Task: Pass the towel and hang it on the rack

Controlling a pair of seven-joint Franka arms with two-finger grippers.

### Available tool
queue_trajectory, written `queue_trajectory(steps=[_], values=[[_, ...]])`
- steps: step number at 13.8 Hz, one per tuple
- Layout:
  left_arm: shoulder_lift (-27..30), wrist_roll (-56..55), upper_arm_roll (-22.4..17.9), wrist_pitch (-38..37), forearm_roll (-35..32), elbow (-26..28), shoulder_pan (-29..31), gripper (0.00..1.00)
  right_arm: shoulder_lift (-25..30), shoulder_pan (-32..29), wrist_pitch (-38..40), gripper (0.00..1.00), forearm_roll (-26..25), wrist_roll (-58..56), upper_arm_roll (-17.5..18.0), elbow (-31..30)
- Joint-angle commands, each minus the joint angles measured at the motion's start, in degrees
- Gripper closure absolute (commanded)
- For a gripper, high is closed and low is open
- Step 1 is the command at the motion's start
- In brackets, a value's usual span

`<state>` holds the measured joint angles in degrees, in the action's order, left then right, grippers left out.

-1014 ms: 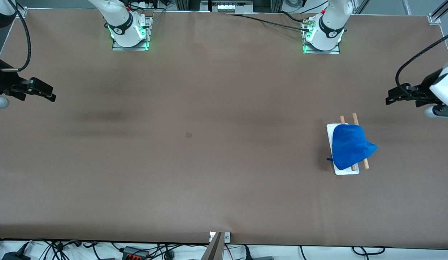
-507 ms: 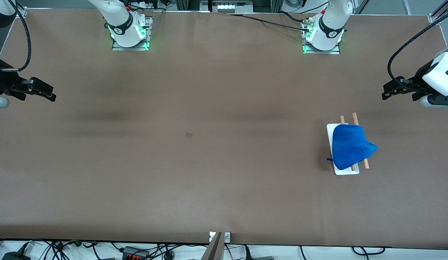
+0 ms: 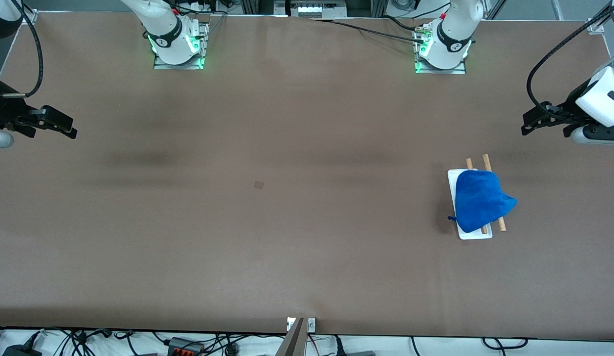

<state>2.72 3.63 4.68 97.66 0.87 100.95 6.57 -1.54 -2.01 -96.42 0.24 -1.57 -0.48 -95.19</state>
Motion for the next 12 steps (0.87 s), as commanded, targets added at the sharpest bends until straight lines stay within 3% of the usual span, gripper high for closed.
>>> queue_trajectory(steps=[1,12], values=[[1.59,-0.38,-5.38,0.69,-0.70,1.70,-4.72,0.00,0.31,-0.19,0.80,0.00,-0.68,-0.89,0.22,0.45],[1.68,-0.73,-7.58,0.16,-0.79,1.79,-7.98,0.00,0.40,-0.19,0.88,0.00,-0.68,-0.98,0.22,0.45]])
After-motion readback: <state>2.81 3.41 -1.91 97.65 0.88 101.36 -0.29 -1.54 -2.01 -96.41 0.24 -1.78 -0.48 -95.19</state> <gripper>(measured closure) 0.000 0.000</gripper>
